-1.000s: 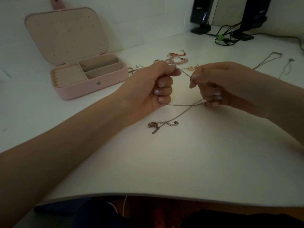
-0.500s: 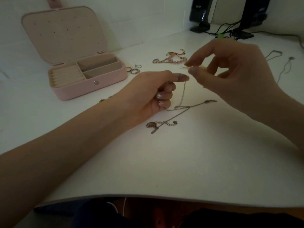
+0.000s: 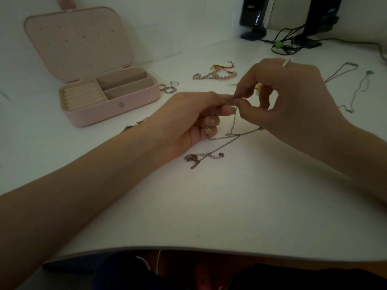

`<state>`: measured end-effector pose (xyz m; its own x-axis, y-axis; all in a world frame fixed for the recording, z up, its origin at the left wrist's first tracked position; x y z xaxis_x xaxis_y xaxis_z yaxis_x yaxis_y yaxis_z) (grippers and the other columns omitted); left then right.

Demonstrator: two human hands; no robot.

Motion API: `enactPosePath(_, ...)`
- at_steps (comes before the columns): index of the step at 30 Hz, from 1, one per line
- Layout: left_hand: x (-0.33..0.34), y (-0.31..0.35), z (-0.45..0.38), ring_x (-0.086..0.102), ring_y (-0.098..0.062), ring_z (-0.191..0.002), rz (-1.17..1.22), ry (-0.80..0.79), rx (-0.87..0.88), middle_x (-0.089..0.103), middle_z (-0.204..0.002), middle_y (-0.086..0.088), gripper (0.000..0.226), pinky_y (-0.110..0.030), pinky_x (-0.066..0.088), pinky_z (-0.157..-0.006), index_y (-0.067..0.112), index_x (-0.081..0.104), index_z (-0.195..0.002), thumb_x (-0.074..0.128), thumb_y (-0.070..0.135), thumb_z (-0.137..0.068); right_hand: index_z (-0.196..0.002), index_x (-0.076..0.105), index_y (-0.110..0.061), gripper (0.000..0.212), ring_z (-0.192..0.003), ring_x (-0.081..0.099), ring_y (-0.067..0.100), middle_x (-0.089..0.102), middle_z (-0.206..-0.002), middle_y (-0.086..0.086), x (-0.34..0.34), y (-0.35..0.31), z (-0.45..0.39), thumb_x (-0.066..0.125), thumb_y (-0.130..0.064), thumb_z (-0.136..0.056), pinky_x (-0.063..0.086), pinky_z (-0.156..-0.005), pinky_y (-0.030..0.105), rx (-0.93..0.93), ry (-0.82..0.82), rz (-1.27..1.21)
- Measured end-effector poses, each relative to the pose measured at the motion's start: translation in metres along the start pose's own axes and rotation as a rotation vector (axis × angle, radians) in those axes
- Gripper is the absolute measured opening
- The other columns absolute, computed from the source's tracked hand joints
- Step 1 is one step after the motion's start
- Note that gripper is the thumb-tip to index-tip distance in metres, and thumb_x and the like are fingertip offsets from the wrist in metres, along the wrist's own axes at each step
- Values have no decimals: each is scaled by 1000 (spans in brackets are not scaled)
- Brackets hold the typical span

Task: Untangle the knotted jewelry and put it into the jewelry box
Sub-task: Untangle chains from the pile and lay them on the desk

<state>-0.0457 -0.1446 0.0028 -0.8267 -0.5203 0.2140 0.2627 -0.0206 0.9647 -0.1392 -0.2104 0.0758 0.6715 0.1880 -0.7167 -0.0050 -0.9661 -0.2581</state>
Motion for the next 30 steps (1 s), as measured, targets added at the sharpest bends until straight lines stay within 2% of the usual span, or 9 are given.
enactPosePath(2, 1, 0, 0, 36, -5, -45, -16, -3, 4, 63, -61, 0, 19, -15, 33, -43, 7, 67, -78, 54, 6, -92, -89, 61, -23, 12, -62, 53, 12, 53, -82, -13, 1, 1, 0, 58, -31, -81, 49, -62, 39, -3, -2, 5)
enactPosePath(8, -1, 3, 2, 33, -4, -44, -101, 21, 38, 63, -58, 1, 14, -14, 22, -40, 6, 66, -79, 58, 8, -90, -88, 58, -25, 9, -63, 54, 11, 52, -82, -14, 4, 5, -1, 65, -23, -82, 45, -62, 27, 16, -26, -44)
enactPosePath(13, -3, 8, 3, 33, -5, -45, -165, 32, 81, 64, -59, 2, 16, -17, 21, -42, 8, 71, -80, 59, 9, -90, -88, 53, -30, 6, -66, 54, 8, 48, -83, -23, 9, 6, -1, 57, -31, -83, 44, -64, 25, 47, -68, -44)
enactPosePath(17, -4, 9, 2, 37, -5, -45, -145, 48, 88, 68, -64, -2, 14, -15, 24, -40, 5, 71, -84, 59, 8, -90, -95, 60, -24, 10, -63, 55, 12, 55, -83, -13, 6, 4, 0, 57, -29, -87, 49, -62, 33, 24, -34, -1)
enactPosePath(20, -3, 7, 3, 40, -6, -46, -121, 44, 74, 70, -67, -4, 14, -14, 27, -41, 4, 71, -83, 58, 7, -90, -92, 66, -22, 14, -62, 54, 14, 53, -77, -16, 4, 3, 0, 55, -28, -86, 50, -62, 42, 12, -21, 39)
enactPosePath(30, 1, 4, 4, 45, -7, -50, -90, 32, 57, 71, -69, -5, 15, -13, 31, -42, 4, 69, -81, 56, 5, -90, -89, 70, -24, 18, -67, 52, 13, 57, -76, -12, 3, 8, 0, 53, -26, -84, 52, -63, 43, 52, -15, 93)
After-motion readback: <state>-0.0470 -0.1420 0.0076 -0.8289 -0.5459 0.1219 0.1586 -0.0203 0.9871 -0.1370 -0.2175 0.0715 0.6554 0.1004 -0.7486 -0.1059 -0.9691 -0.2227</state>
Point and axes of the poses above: each hand's wrist, its own z-axis away from the middle knuckle, its own x-axis out of the palm, y = z × x, the point moved 9 cm from there along -z, towards the middle knuckle
